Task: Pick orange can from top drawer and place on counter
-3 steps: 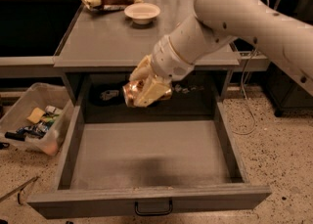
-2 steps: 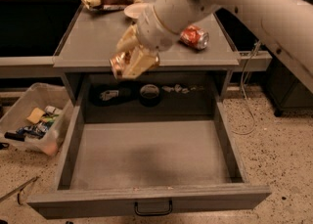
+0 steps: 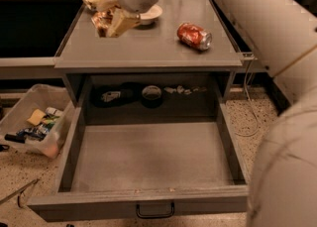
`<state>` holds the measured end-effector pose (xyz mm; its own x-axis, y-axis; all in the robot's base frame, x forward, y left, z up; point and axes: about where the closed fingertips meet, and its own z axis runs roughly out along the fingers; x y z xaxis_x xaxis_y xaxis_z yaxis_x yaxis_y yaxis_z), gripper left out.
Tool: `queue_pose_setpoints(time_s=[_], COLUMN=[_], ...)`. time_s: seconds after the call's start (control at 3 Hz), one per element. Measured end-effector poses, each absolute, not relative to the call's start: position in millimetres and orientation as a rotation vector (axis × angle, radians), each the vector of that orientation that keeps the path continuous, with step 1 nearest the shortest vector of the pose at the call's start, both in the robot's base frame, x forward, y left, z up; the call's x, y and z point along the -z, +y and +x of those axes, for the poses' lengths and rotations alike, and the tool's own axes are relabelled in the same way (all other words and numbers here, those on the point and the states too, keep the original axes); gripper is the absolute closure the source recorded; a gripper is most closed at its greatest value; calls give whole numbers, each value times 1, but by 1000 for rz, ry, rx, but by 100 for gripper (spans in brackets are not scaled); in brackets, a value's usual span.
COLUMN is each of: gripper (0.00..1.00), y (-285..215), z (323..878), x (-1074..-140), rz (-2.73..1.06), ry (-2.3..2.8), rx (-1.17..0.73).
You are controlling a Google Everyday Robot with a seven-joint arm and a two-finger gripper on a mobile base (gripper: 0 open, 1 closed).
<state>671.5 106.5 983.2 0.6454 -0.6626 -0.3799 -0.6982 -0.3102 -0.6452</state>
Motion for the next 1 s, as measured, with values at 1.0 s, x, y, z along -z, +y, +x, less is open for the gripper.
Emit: queue_pose_setpoints(time_s=[1.0], gripper=[100], y=[123], z=[778], x=[-986], rz=[-1875], ry=[1127], rx=[-19])
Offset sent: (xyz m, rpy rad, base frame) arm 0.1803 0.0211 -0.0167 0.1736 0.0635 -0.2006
